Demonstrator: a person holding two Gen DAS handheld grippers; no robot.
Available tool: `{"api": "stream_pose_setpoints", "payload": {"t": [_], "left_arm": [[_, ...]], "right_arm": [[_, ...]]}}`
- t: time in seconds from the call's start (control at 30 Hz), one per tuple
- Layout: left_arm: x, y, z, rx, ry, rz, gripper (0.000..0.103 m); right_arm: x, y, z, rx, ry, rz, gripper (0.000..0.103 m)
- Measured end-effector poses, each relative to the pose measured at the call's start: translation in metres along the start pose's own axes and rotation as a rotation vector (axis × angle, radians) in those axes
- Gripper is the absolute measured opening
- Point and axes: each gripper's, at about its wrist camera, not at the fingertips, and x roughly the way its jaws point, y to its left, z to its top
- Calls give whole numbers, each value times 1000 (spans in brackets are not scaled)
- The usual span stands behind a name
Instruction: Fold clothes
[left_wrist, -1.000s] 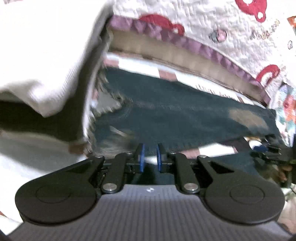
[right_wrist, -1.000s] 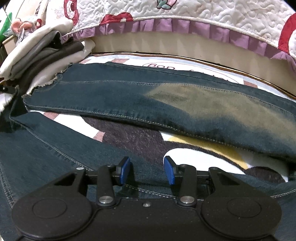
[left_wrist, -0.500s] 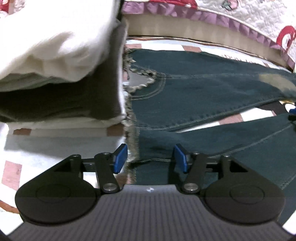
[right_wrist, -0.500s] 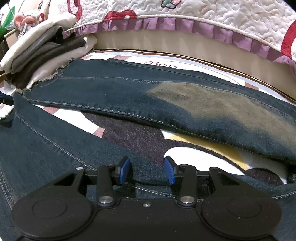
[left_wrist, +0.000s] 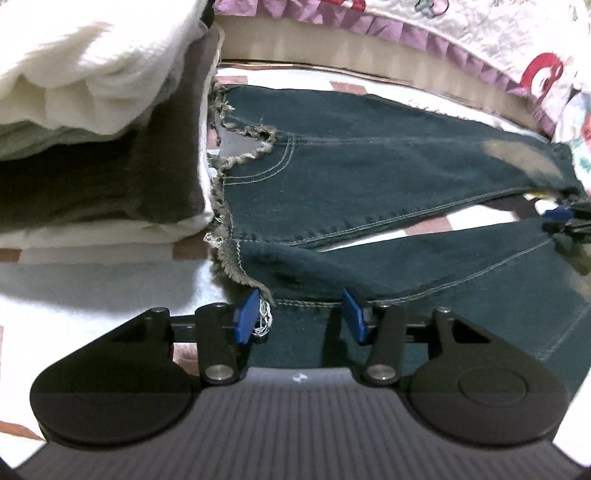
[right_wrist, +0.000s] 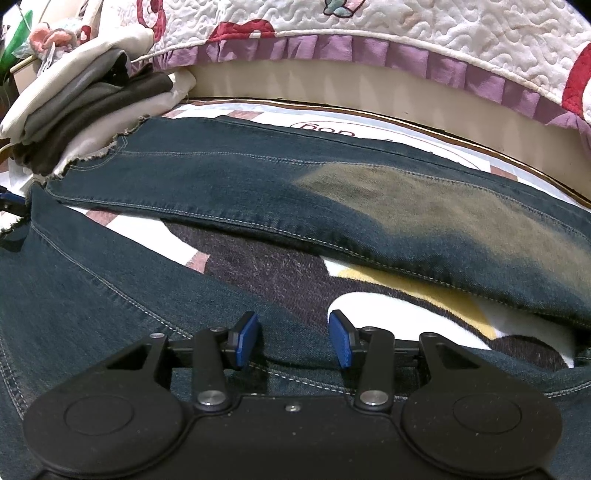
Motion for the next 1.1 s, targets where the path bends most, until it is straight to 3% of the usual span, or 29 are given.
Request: {"api": "stream_pose_setpoints", "payload": {"t": [0.13,0.17,0.2,0.23,0.27,0.5,0.63,0.77,0.93,1.1], "left_arm": [[6,-5,1,4,45,67,47],[7,-6,1,5,57,81,38],[8,-8,1,5,69,96,18],[9,-9,1,5,81,110,7],[8,-10,0,-2,86,114,2],[-58,-13,10,-148,-81,-27,2],[-71,-2,26,-307,-183,-121,2],[-70,6,38,-423,-257,-184,0],[-48,9,31,-466,-236,-187,0],[-32,13,1,-474,-182,-270,1]], "right_arm": [[0,0,0,0,-1,-1,48],[0,1,0,0,-1,-1,48],[0,1,0,0,-1,-2,48],[0,1,0,-1,0,-2,48],[0,1,0,-2,0,-3,48],[-8,13,2,-96,-33,4,49],[-34,34,20,-83,-133,224,49],[-37,84,35,-283,-181,351,49],[-2,134,52,-501,-142,453,49],[35,171,67,-524,-41,512,49]]}}
